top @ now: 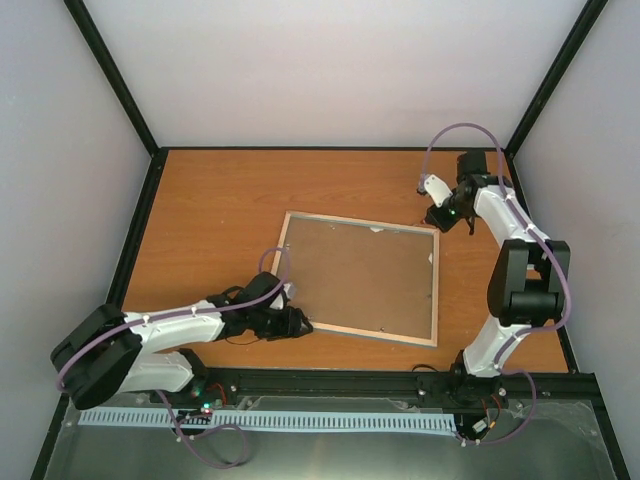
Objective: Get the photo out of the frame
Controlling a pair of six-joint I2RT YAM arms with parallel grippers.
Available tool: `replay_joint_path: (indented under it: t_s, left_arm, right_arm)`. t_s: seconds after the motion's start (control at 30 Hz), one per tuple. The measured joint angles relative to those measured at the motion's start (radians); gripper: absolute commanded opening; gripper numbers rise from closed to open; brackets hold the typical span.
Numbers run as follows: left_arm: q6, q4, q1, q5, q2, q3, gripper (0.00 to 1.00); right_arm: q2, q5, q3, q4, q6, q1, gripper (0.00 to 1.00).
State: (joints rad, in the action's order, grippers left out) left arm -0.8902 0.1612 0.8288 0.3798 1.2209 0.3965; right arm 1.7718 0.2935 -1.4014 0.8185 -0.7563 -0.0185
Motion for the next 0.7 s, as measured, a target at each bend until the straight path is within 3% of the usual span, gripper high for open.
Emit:
replay_joint_path:
  t_s: [0.17,0.4,0.7]
  left_arm:
    - [-0.047,-0.038,-0.044,-0.048,0.008,0.001,0.61]
    - [-0.029,-0.06,-0.246,-0.151,0.013,0.007,0.62]
    - [0.103,-0.065,-0.401,-0.216,0.205,0.167,0.61]
  right_arm:
    - [-0.078,-0.002,0.098,-0.012,-0.033,-0.002,0.03]
    - [-0.203,0.005,0.231,-0.001,-0.066,-0.002,0.03]
    - [-0.36,-0.035,0.352,0.024,-0.1,0.053,0.03]
